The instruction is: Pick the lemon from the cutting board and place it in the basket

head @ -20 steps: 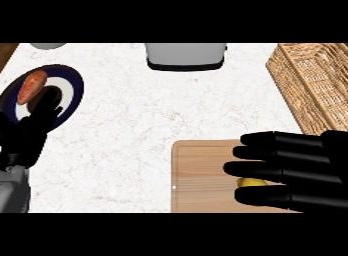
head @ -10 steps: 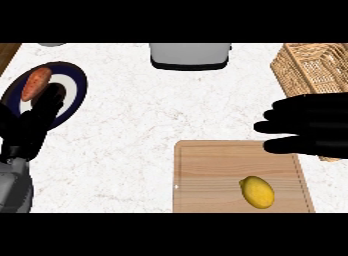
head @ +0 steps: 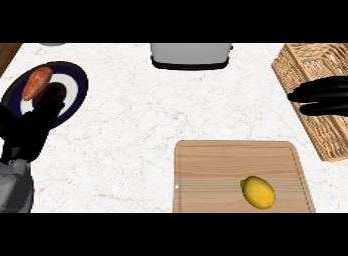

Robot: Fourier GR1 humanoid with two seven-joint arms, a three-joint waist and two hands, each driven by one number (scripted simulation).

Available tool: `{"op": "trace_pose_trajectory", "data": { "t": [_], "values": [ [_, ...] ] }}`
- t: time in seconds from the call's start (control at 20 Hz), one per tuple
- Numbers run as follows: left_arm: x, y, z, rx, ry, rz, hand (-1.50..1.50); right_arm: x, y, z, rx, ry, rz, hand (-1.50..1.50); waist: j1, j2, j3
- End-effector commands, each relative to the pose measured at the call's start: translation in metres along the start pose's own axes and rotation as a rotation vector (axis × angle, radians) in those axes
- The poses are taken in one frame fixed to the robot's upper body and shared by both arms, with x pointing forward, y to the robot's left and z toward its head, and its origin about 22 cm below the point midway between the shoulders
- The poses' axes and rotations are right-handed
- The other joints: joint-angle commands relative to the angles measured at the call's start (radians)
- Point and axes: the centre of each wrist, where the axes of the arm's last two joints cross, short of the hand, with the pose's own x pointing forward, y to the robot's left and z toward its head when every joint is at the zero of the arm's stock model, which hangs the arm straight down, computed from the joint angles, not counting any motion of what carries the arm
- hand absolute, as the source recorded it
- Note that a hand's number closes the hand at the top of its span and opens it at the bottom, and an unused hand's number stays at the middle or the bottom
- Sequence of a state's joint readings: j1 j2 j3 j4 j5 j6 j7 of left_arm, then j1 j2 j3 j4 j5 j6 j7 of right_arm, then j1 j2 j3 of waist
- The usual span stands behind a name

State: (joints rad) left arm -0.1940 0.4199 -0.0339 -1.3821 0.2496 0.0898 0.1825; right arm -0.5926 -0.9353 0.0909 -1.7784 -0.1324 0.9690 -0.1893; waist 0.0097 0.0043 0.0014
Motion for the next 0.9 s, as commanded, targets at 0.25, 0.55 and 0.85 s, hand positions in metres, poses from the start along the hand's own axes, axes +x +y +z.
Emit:
{"op": "trace_pose_trajectory", "data": {
  "t": [0.25, 0.55, 0.85],
  "values": [
    [-0.006, -0.008, 0.000, -0.003, -0.007, 0.008, 0.00, -0.040, 0.060, -0.021, 0.060, -0.125, -0.103, -1.50, 0.005, 0.002, 0.001],
    [0.013, 0.001, -0.008, -0.003, -0.007, 0.000, 0.00, -0.072, 0.098, -0.029, -0.001, -0.160, -0.135, -1.50, 0.009, 0.003, 0.001],
    [0.000, -0.001, -0.010, -0.010, 0.000, 0.007, 0.00, -0.092, 0.175, -0.050, -0.047, -0.206, -0.223, -1.50, -0.004, 0.002, 0.000]
  ]
}}
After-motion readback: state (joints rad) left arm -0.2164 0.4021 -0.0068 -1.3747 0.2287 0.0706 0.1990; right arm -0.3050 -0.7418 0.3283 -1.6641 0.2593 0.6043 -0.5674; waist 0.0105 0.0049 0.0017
